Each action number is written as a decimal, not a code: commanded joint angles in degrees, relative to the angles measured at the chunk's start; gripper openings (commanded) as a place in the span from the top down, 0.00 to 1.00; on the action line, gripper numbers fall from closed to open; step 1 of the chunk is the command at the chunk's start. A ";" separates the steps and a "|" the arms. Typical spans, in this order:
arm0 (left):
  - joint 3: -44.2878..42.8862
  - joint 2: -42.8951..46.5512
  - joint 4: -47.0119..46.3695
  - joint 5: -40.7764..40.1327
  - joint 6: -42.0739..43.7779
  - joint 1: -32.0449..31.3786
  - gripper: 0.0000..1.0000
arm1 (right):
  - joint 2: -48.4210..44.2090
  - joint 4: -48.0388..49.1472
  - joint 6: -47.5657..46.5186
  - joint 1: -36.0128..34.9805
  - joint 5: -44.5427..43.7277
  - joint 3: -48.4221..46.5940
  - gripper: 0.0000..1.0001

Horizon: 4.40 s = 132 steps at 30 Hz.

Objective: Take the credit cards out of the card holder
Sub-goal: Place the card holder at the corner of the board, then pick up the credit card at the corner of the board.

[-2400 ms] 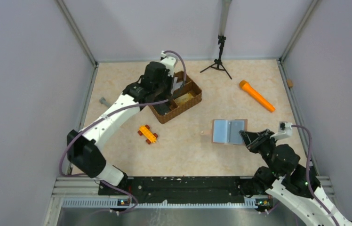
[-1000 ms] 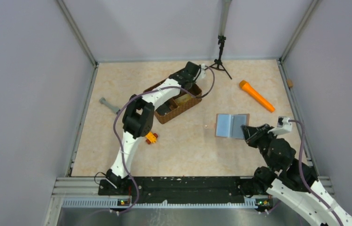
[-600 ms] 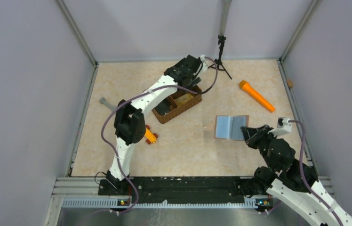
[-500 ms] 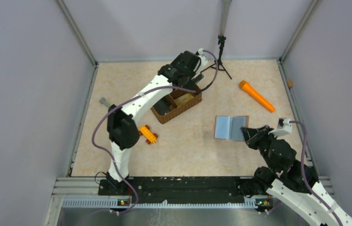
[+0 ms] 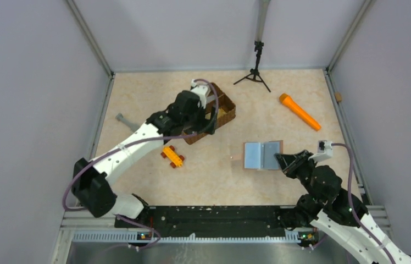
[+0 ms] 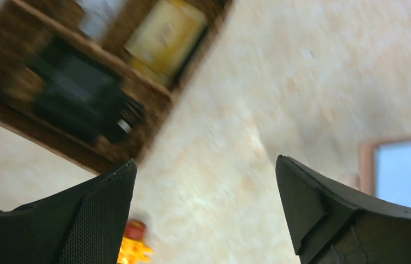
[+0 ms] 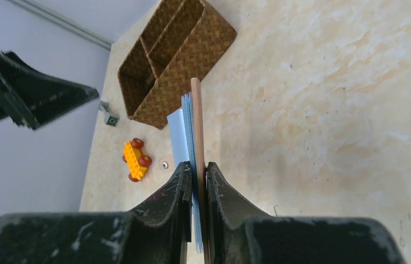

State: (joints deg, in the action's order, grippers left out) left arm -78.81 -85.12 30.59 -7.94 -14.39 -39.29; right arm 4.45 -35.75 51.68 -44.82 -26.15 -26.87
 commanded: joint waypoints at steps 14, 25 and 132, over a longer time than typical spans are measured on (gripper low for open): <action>46.29 24.05 -46.53 36.60 -28.27 -0.16 0.01 | 3.84 20.28 6.95 0.26 14.06 7.77 1.00; 53.75 20.02 -57.76 39.91 -31.48 -0.09 0.01 | 6.73 29.84 12.05 0.26 16.43 13.20 1.00; 43.75 -7.50 -47.16 34.18 -26.89 -7.39 0.74 | 58.66 53.61 -3.80 -6.10 41.29 10.66 0.79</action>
State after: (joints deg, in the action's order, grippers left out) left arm -35.48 -94.15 -15.31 27.51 -41.01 -46.48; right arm 62.00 9.61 45.56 -49.89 11.66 -16.95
